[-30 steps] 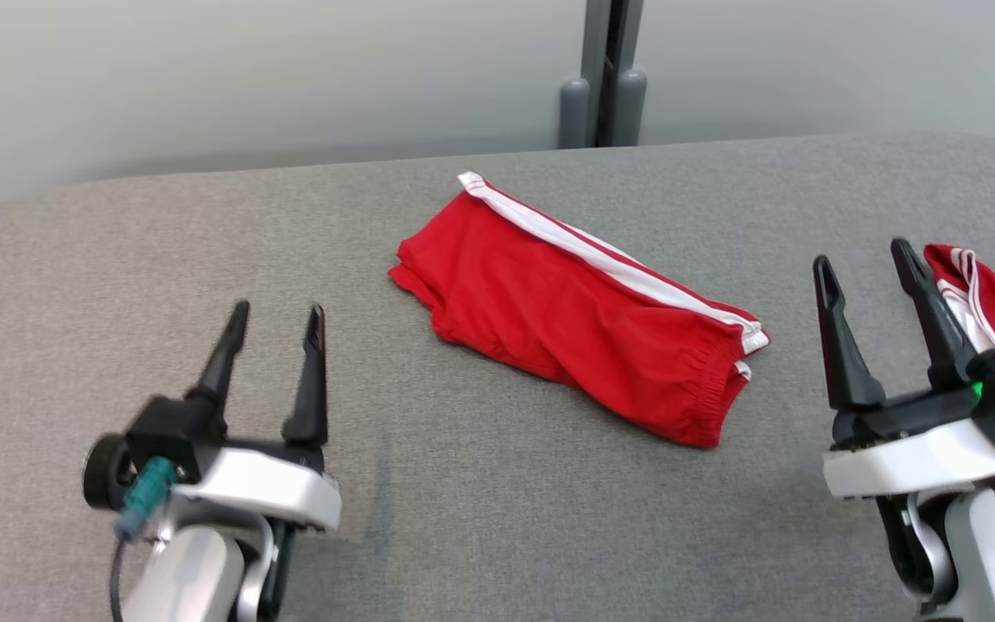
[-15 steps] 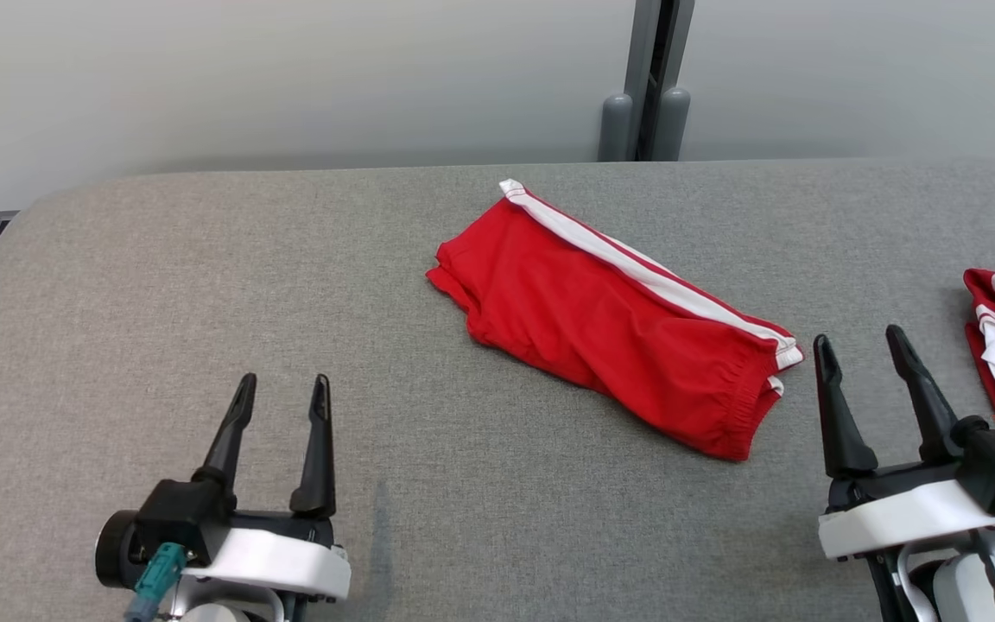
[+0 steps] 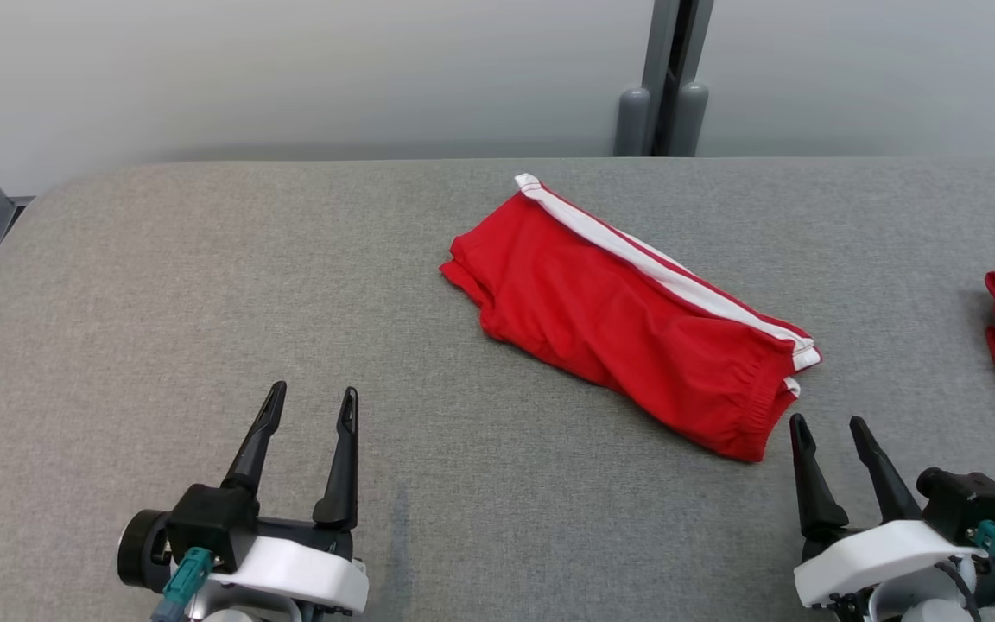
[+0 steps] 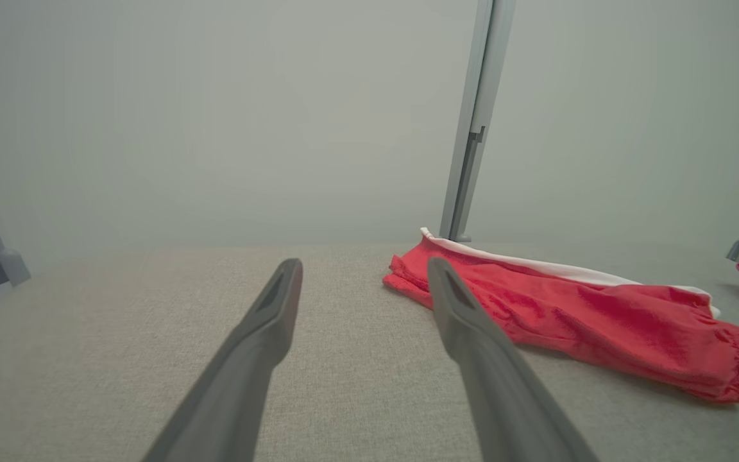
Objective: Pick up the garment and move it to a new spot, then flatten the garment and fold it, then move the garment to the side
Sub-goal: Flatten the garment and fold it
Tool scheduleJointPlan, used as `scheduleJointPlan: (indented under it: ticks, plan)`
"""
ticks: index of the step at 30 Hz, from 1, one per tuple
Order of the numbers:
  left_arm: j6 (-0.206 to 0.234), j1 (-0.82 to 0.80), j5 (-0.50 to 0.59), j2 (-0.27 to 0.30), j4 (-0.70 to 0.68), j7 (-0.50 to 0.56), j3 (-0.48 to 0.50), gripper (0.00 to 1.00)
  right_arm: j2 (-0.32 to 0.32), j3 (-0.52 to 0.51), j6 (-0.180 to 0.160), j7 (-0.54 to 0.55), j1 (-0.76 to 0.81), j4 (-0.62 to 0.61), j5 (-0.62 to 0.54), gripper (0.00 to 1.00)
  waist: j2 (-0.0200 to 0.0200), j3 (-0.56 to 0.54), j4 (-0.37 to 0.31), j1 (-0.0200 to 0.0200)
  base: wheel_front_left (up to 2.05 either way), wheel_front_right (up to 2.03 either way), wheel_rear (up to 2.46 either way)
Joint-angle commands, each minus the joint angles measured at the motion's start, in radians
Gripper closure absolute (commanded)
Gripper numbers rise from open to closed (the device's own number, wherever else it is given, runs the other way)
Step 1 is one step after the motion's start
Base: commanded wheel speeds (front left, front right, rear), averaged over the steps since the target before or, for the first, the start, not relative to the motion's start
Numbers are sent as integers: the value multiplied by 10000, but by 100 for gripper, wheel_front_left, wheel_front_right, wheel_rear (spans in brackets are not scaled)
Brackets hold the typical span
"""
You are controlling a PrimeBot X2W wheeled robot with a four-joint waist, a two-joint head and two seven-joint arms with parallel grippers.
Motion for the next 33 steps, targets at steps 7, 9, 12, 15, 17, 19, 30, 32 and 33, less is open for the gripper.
scheduleJointPlan:
  ticks: [7,9,12,15,17,19,30,32,33]
  plan:
    - [187,-100,-79,27,62,-40,-571,0,54,-18,-1,-46,-1026,1628,2343,0,0,256,559,0,0,0,0]
    - [197,-111,-66,25,68,-38,-629,0,58,-53,-1,-45,-1130,1865,2589,0,0,281,643,0,0,0,0]
    - [255,-137,-99,28,64,-38,-783,0,62,-56,-1,-45,-1504,2720,3593,0,0,335,895,0,0,0,0]
    - [290,-141,-105,26,50,-38,-804,0,64,68,-1,-30,-1603,3119,4166,0,0,353,977,0,0,0,0]
    - [316,-147,-115,26,20,-40,-829,0,75,341,0,88,-1754,3590,4950,0,0,396,1072,0,0,0,0]
    - [322,-150,-113,26,9,-39,-828,0,83,390,6,120,-1777,3787,5161,0,0,407,1094,0,0,0,0]
    - [424,-282,-233,27,-99,-40,-943,0,293,970,39,799,-2492,4877,6810,0,0,670,1280,0,0,0,0]
    - [452,-353,-283,27,-100,-39,-975,0,312,1133,60,943,-2627,4905,6940,0,0,717,1317,0,0,0,0]
    - [475,-400,-281,26,-108,-40,-984,0,319,1183,62,982,-2688,4923,6986,0,0,735,1333,0,0,0,0]
